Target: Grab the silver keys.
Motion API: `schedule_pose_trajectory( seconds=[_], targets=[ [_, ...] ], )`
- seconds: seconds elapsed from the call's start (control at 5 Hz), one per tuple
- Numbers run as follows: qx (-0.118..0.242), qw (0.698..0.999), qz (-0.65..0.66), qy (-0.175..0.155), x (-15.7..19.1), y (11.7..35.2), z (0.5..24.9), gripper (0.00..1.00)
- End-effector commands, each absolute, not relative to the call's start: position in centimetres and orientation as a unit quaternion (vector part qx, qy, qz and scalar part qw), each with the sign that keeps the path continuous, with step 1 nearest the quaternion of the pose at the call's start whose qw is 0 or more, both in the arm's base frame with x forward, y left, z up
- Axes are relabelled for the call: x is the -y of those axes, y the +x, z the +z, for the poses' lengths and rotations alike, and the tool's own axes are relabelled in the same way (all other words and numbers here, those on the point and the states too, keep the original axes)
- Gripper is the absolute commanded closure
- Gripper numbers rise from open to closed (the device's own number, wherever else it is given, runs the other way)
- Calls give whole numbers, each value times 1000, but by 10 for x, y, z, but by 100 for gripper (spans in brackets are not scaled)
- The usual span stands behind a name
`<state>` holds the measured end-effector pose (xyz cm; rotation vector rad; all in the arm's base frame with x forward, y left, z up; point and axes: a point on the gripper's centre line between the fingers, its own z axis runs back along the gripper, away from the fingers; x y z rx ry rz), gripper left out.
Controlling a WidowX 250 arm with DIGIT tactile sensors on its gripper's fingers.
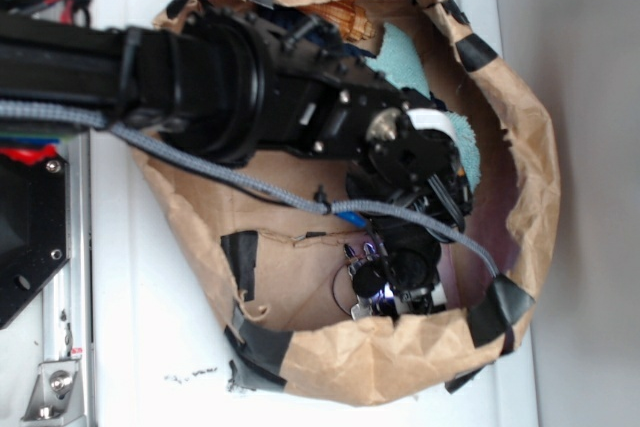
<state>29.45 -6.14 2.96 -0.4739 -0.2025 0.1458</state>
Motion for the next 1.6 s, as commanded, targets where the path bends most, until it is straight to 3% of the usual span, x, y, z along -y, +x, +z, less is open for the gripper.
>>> schedule_pose_trajectory(
  seconds=[0.0,0.8,1.0,1.2,1.4],
  targets=[
    [78,967,49,-236,70,257,34,100],
    [100,966,52,-234,69,251,40,100],
    [135,965,95,-203,52,256,72,100],
    [141,961,141,-192,32,274,111,100],
    [133,960,193,-155,19,283,150,100]
  ],
)
